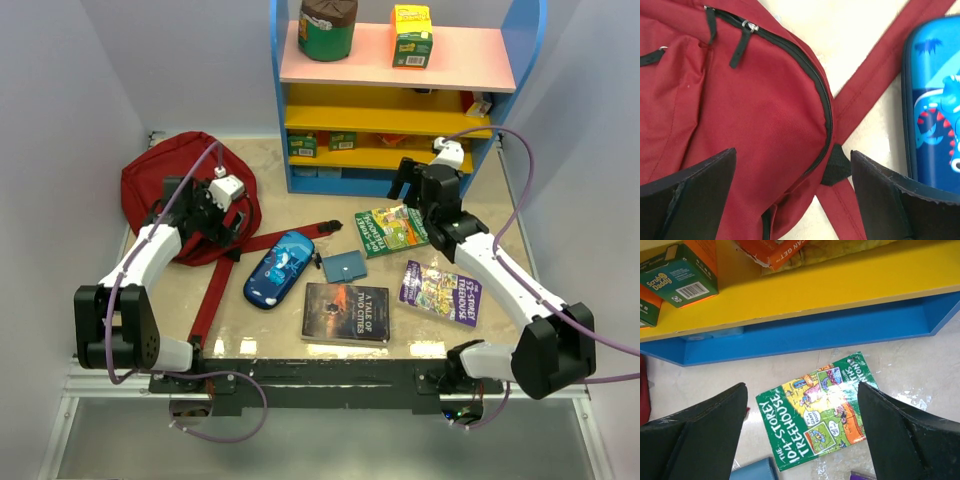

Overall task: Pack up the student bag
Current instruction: Move the student bag to the center of the board.

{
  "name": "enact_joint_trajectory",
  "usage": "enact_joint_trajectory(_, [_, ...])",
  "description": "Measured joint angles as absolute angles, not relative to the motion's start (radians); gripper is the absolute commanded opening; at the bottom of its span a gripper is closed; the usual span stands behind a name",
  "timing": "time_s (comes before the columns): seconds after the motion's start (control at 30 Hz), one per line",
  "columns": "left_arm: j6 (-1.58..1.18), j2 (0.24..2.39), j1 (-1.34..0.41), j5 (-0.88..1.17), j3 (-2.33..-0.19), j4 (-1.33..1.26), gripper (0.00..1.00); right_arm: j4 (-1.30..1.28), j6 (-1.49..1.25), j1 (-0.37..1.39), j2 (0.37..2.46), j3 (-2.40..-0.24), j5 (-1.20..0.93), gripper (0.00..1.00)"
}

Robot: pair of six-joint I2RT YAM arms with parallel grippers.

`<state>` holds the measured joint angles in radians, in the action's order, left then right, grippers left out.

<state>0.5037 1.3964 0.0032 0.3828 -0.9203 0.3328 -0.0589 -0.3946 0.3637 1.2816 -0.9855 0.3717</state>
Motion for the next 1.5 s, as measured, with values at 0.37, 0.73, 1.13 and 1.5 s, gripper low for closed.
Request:
enact_joint_trajectory(0.37, [0.651,1.449,0.003,0.392,-0.924,0.383,1.0,-0.052,-0.392,0.363,1.264,-0.946,0.372,0.99])
enact_joint_trajectory(0.73, [0.728,1.565,-0.022,0.331,-0.923,0.361,0.59,-0.035,-0.392,0.364,1.197,-0.923,0.338,0.98])
enact_joint_trajectory(1.13, [0.656,1.567,-0.063,0.216,-0.914,0.231,0.0,-0.007,-0.393,0.364,1.188,-0.874,0.259,0.92])
enact_joint_trajectory(1.5, [0.486,1.38,-0.061,0.31,-1.21,0.414,0.0,0.0,-0.393,0.411,1.165,-0.875,0.187,0.84])
